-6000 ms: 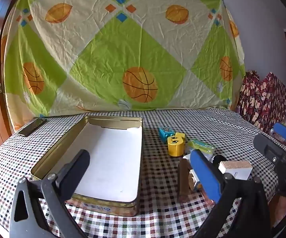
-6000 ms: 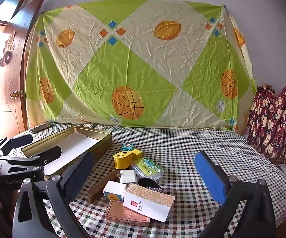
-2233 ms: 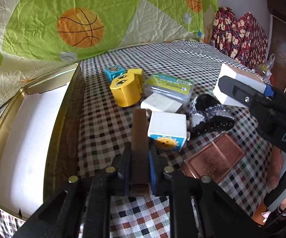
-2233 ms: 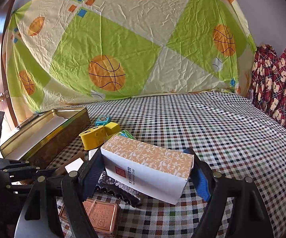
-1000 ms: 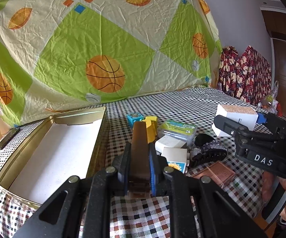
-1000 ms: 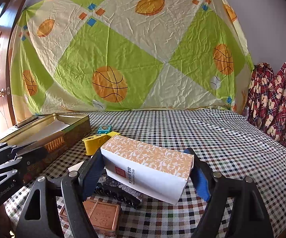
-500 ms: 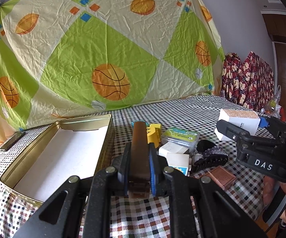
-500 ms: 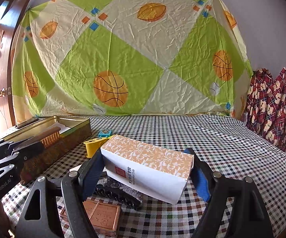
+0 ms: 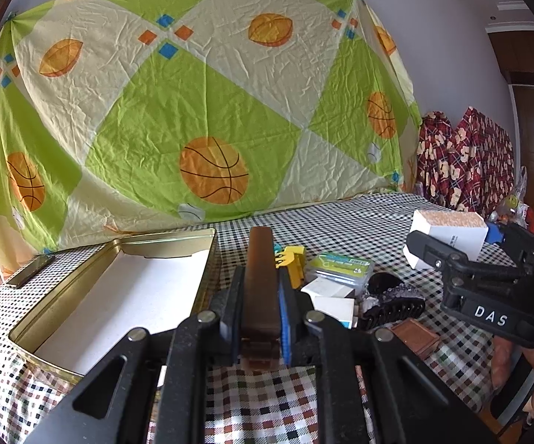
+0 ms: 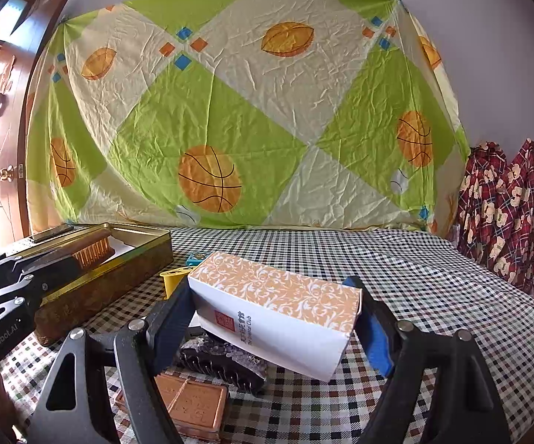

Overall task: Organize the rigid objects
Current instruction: 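Carry the brown stick with the left tool while the right tool carries the box toward the tin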

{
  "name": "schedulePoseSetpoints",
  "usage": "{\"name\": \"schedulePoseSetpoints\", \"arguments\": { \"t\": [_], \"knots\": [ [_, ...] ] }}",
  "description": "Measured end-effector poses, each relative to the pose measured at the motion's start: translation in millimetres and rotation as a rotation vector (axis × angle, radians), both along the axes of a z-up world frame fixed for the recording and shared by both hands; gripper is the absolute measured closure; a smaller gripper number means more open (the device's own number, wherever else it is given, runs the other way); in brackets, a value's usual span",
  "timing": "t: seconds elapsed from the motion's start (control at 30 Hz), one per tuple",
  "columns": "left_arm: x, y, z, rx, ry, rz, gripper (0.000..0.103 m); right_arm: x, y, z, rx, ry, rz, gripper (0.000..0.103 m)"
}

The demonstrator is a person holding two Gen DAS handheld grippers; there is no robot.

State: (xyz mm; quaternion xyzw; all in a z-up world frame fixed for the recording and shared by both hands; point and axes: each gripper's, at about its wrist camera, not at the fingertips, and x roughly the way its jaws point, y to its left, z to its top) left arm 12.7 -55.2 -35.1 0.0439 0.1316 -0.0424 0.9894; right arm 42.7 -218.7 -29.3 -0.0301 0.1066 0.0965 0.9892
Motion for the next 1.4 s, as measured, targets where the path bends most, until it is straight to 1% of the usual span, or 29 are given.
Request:
{"name": "schedulePoseSetpoints", "arguments": {
  "t": [0.23,0.57,0.87,1.0,1.13,1.23,1.4],
  "knots": [
    [-3.4,2.0,1.4,-0.009,-0.027,0.008,0.089,-6.6,-0.2,0.7,-0.005,-0.034,0.008,0.022],
    [-7.5,4.7,2.4,-0.022,-0.060,0.018,0.089,-10.4,1.0,2.0,-0.008,-0.060,0.013,0.022],
    [-10.0,7.3,4.6,-0.036,-0.079,0.017,0.089,-10.7,1.4,2.0,-0.014,-0.059,-0.005,0.022],
    [-10.3,12.3,5.9,-0.062,-0.080,0.014,0.089,-7.0,3.6,2.2,-0.017,-0.039,-0.011,0.022],
    [-10.8,18.6,6.8,-0.091,-0.083,0.015,0.089,-10.4,13.2,2.2,-0.015,-0.047,0.019,0.022],
    [-13.2,22.0,7.3,-0.099,-0.096,0.011,0.089,-14.5,26.2,1.6,-0.033,-0.056,0.048,0.022],
    [-14.3,31.9,8.0,-0.110,-0.100,0.029,0.089,-16.4,43.0,1.1,-0.049,-0.045,0.084,0.022]
  ]
}}
